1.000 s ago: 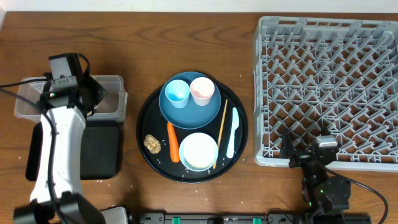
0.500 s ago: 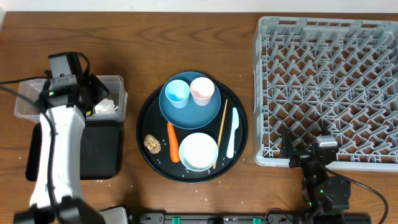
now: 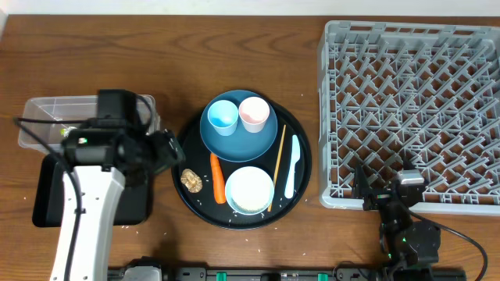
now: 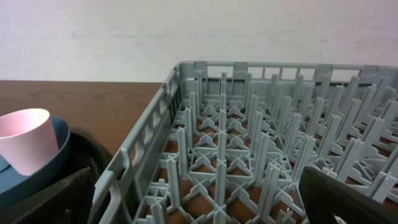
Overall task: Sort waste into correct bins and load items into the dishwasher rack
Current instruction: 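Move the left gripper back over the brown shell on the tray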
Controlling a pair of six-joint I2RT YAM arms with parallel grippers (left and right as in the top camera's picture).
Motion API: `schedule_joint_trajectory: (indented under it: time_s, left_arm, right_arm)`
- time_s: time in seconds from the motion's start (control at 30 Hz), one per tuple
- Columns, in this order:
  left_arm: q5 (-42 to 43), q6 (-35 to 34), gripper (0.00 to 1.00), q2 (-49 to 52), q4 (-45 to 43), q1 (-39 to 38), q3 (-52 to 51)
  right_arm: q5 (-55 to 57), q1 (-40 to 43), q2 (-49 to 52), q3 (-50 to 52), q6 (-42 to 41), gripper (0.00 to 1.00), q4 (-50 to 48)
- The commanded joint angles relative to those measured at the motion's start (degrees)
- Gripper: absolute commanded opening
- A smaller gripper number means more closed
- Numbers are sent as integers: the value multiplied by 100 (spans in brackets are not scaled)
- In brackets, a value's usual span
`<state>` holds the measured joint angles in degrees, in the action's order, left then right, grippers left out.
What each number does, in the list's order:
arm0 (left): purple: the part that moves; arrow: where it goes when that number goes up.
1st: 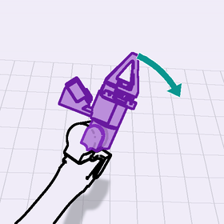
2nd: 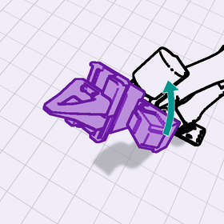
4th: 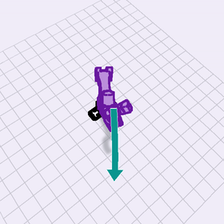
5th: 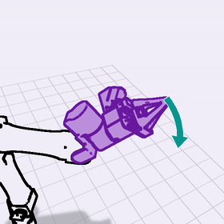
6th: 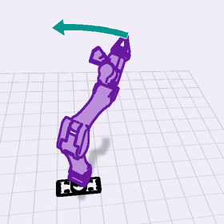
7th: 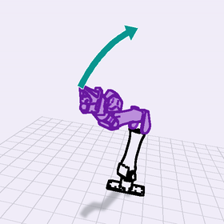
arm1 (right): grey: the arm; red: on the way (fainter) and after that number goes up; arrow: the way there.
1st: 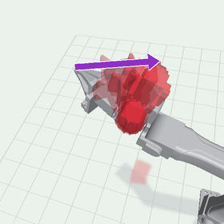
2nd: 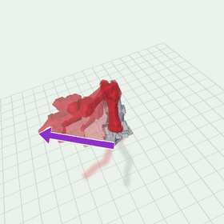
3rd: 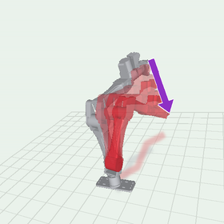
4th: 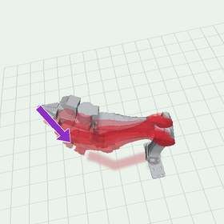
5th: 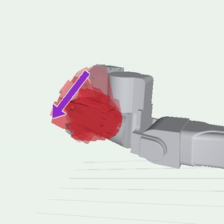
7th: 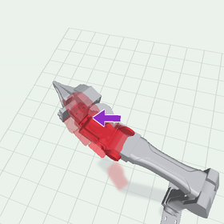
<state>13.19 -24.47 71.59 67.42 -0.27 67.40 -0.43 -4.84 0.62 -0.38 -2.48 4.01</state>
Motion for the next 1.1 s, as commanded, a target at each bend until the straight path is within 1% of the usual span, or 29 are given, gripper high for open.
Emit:
schedule_joint_trajectory:
  time_s: [0.0, 0.07, 0.2, 0.43, 0.67, 0.83, 1.07]
  left_arm:
    - [11, 109, 69, 72, 11, -374, -293]
    - [-26, 107, 63, 76, -74, -573, -476]
    - [-68, 107, 59, 81, -396, -909, -887]
    - [-623, 105, 60, 127, -1045, -1198, -1429]
    - [-669, 111, 60, 153, -1757, -1198, -1775]
    - [-986, 111, 60, 245, -1851, -1198, -1827]
    - [-981, -48, 60, 549, -1897, -1198, -1845]
  right_arm:
    - [-20, -4, -35, 9, 44, 99, 20]
    - [-20, -4, -35, 9, 44, 99, 20]
    - [-20, -4, -35, 9, 44, 99, 20]
    - [-20, -4, -35, 9, 44, 99, 20]
    - [-20, -4, -35, 9, 44, 99, 20]
    - [-20, -4, -35, 9, 44, 99, 20]
    - [-20, -4, -35, 9, 42, 99, 20]
